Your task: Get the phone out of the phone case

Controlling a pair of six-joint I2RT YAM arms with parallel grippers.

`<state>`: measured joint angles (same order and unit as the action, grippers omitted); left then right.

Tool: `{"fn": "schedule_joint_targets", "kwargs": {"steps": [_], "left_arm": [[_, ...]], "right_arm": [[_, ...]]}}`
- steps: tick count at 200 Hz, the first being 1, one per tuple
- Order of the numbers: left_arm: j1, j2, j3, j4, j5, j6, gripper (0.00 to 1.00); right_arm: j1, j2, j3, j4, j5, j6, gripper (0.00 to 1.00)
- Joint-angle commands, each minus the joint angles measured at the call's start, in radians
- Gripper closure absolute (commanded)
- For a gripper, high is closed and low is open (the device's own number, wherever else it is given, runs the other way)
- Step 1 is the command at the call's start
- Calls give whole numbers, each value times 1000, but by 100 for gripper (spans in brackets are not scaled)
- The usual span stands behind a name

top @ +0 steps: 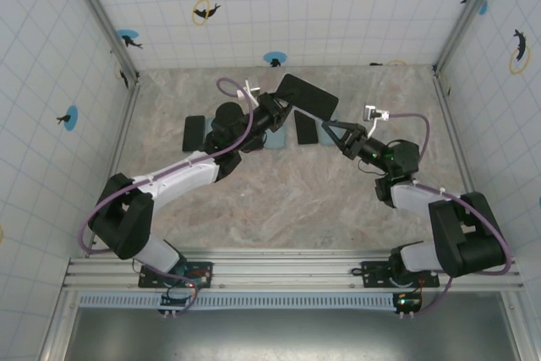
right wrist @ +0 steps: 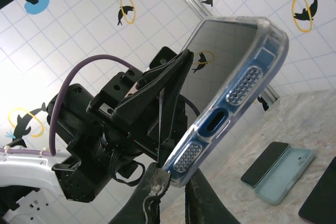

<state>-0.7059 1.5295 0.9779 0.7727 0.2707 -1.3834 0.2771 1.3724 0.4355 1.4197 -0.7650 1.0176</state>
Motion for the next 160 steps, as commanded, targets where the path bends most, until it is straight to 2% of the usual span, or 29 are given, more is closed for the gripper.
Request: {"fn": "schedule_joint_targets", "kwargs": {"steps": [1,49,97,125,137,160], "left_arm": [[-81,-49,39,237,161,-132,100],[-92,-48,36,247,173,-149,100],[-92,-52,43,220,176,-126,100],[-82,-56,50,158,169,-76,100],[-70,-68,40,126,161,-47,100],[-49,-76,38,91,157,-3,100]], "right_arm": [[-24,69,6,-217,20,-112,96],[-36,111,22,-218,15,-106,97],[-51,141,12,-150,9,-35,97],[-58,149,-5,-26,-5,45,96],[-63,127,-9,-44,-9,35,93],[-70,88,-29,-41,-22,40,82]]}}
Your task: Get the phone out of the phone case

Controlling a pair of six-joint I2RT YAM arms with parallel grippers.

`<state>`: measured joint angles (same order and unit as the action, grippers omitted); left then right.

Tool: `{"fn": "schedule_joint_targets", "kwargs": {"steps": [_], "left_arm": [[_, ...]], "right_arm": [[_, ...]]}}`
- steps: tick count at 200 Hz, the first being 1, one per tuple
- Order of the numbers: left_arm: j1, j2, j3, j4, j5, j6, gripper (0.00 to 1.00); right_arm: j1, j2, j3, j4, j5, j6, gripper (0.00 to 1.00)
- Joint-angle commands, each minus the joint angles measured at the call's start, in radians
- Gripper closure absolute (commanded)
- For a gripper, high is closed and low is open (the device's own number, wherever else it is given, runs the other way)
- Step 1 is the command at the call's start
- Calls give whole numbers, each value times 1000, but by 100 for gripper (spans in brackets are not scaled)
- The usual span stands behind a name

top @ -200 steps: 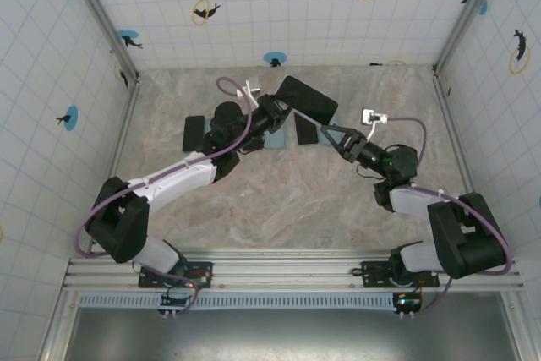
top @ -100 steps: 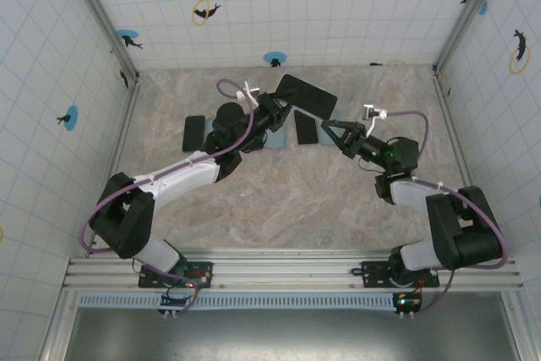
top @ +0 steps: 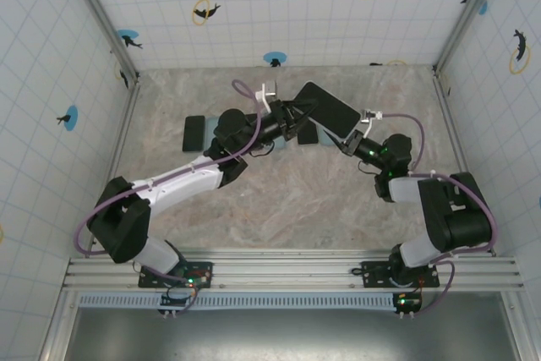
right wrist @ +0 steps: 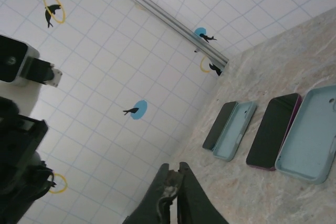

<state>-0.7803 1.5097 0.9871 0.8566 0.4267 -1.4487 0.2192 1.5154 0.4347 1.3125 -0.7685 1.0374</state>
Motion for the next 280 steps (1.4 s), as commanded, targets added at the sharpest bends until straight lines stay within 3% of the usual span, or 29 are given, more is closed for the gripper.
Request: {"fn": "schedule_joint_targets", "kwargs": {"steps": [1,33,74,113,147,167,203,234,280], "left_arm": [[26,-57,28,2,0,65,100],[79,-75,30,-92,13,187,100],[135,-104,175,-471,86,577,100],[196,-111,220,-595,234,772,100],[221,-121,194,-522,299,776,100],[220,-112,202,-523,326,811,100],[221,-93,183,-473,383,799,100],[221,-77,176,-452,429,797,100],[227,-68,176,-426,410,789,100]], "right_arm": [[-12,-57,-30,68,-19,20,81],[-8,-129,-43,52,-54,16,63],[-37,-247,-23,-205,-134,-153,53],[-50,-320,32,-426,-243,-328,49],[-12,-306,28,-296,-264,-236,42],[33,-285,12,-152,-233,-132,40],[110,-244,23,-104,-134,-93,38],[151,-189,45,-18,-116,-34,42],[179,-144,19,160,-79,58,55]]}}
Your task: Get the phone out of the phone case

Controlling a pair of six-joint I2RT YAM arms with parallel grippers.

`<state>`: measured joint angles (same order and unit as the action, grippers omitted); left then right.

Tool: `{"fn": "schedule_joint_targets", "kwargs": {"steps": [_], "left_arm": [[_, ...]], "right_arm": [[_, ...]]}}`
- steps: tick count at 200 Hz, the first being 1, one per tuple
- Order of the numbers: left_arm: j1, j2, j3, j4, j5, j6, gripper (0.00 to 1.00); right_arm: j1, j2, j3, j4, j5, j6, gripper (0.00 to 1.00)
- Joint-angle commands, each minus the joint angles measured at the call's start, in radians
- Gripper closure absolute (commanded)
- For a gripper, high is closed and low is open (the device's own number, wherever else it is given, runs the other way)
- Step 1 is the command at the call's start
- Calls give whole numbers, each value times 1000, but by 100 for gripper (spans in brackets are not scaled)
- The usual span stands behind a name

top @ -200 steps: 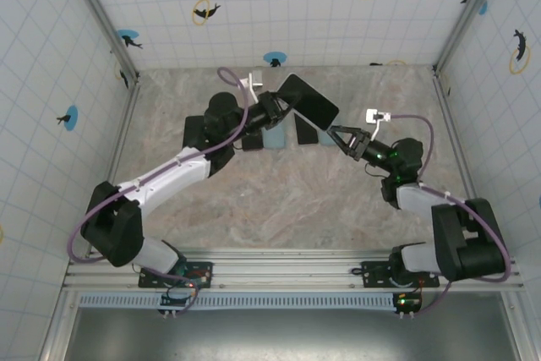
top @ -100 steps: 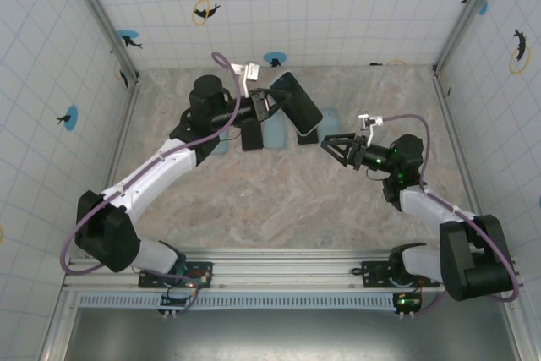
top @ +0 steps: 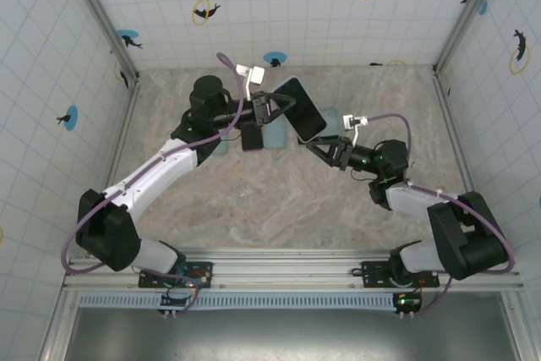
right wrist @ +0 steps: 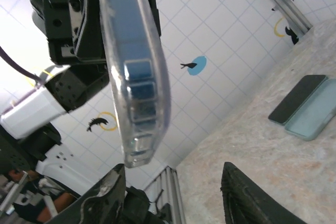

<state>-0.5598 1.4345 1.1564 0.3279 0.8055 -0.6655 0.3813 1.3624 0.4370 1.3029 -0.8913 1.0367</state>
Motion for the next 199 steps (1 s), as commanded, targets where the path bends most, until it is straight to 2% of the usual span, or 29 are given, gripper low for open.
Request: {"fn": "schedule_joint_targets", "kwargs": {"steps": [1,31,78,172,199], "left_arm": [[6,7,6,104,31,6,100],[7,15,2,132,24,-16,100],[8,18,-4,155,10,-49,100],[13,19,-23,227,39,-144,100],[12,14,-28,227,51,-149,100]], "right_arm": [[17,8,15,173,47,59,55],[37,6,1,196,79,49,63],[51,31,11,217,61,56,72],[42,53,29,198,49,34,84],[33,60,31,219,54,53,83]]}}
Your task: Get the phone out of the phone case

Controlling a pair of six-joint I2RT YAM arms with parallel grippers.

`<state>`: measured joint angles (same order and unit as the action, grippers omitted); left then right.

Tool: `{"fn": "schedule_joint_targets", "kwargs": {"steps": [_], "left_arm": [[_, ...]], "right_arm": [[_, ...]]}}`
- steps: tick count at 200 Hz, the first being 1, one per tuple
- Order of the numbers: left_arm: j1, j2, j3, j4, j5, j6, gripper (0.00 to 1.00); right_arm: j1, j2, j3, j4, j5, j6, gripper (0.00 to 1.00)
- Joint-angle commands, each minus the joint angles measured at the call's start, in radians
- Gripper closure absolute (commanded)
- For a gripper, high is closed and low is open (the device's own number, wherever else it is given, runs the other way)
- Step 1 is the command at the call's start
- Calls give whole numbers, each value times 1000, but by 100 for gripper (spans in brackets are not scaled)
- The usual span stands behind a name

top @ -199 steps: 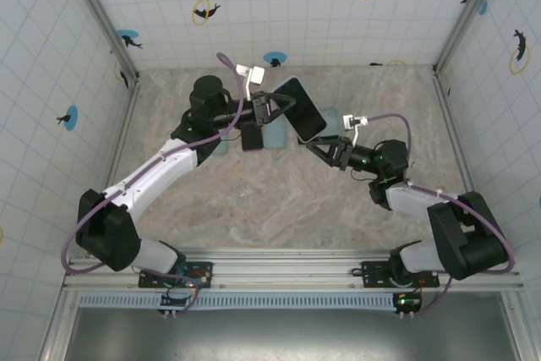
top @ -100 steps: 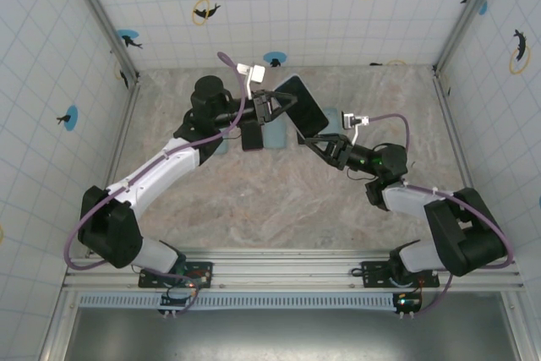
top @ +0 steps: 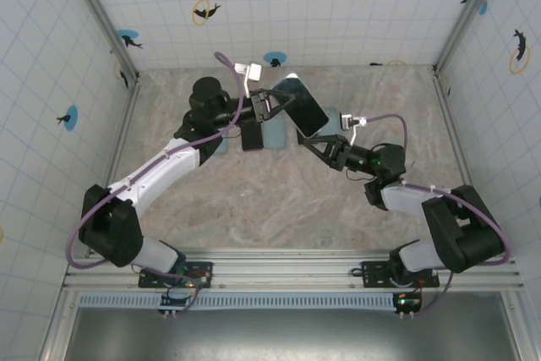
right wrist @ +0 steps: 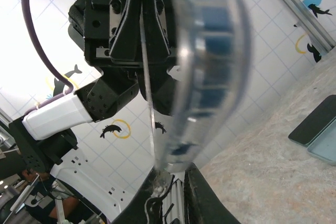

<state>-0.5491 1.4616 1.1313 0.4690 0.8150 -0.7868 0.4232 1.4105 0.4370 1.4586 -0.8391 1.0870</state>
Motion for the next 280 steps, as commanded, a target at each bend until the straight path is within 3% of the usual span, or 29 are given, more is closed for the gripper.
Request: {"fn": "schedule_joint_targets", "kwargs": {"steps": [1,90,194,258,280], "left_arm": [[1,-14,-3,85,40,-28,100],[14,-2,-8,84,19,-44,100],[14,11,-17,154,42,-124,100],[4,14,-72,331,31,-356,100],[-18,16,-90,388,28,-431,100]], "right_arm": [[-9,11,30,64,3,4,83],[-19,-5,2,190,-8,51,73],[-33,35,13,192,-23,73,83],[-33,-27,26,-149,-2,-209,89],[-38,-5,36,-171,4,-219,90]]}}
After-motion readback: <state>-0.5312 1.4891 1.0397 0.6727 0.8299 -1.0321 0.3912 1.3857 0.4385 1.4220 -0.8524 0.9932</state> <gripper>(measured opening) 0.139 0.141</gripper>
